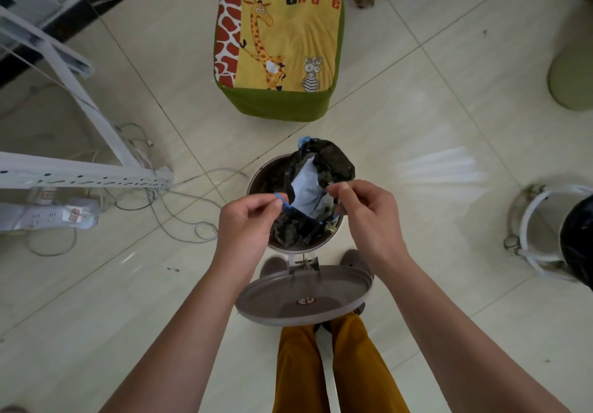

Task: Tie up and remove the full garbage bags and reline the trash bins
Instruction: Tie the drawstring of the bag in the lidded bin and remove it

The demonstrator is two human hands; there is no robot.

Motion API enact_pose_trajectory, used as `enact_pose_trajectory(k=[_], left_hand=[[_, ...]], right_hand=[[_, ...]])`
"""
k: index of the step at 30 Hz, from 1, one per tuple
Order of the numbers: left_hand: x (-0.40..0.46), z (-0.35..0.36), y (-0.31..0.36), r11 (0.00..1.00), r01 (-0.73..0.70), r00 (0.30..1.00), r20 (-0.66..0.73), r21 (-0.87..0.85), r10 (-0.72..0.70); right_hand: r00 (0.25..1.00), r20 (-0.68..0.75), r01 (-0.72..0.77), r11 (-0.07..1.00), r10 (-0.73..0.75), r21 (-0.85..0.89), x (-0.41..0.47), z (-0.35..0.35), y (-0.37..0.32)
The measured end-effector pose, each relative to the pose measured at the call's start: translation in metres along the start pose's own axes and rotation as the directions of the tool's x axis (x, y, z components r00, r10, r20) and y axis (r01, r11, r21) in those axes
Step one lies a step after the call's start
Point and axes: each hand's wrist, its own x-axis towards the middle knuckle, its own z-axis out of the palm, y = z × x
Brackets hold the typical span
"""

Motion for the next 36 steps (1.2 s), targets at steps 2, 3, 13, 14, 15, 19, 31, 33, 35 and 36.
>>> enact_pose_trajectory(k=[2,3,13,14,15,19,31,33,35,36], left_hand=[[0.002,0.002,0.0,1.0,0.004,1.0,-0.019,0.01,-0.004],[0.003,0.003,0.0,1.0,0.012,1.0,-0.025,0.014,-0.012],[0.015,0.02,0.007,0.906,-0.119,0.992,0.009,0.406,0.126],[0.019,0.019,0.009,0.87,-0.117,0.984,-0.061,0.48,0.167],[0.024,0.016,0.012,0.845,-0.108,0.97,-0.132,0.524,0.206],[0.063,0.009,0.022,0.867,-0.095,0.946,-0.226,0.489,0.232],[0.191,0.059,0.009,0.841,0.208,0.974,-0.025,0.5,-0.226],[0.196,0.065,0.002,0.858,0.267,0.959,-0.037,0.439,-0.28],[0.197,0.065,-0.002,0.877,0.288,0.957,-0.075,0.385,-0.281],[0.194,0.064,-0.002,0.886,0.309,0.951,-0.099,0.346,-0.293]], right_hand=[[0.999,0.031,0.023,1.0,-0.023,0.0,0.001,0.002,-0.003],[0.999,0.049,0.014,1.0,-0.014,-0.015,0.001,0.004,-0.002],[0.98,0.2,0.054,0.955,0.006,-0.292,0.011,0.016,0.007],[0.989,0.146,0.019,0.962,0.022,-0.273,0.013,0.015,0.007],[0.995,0.092,-0.01,0.967,0.034,-0.253,0.016,0.015,0.007],[0.999,-0.013,-0.031,0.964,0.029,-0.265,0.033,0.013,0.007],[0.997,-0.053,-0.068,0.986,0.06,-0.154,0.073,0.014,0.033],[0.996,-0.075,-0.059,0.986,0.048,-0.153,0.073,0.011,0.035],[0.996,-0.073,-0.065,0.985,0.054,-0.16,0.072,0.007,0.037],[0.996,-0.07,-0.073,0.983,0.062,-0.17,0.071,0.005,0.038]])
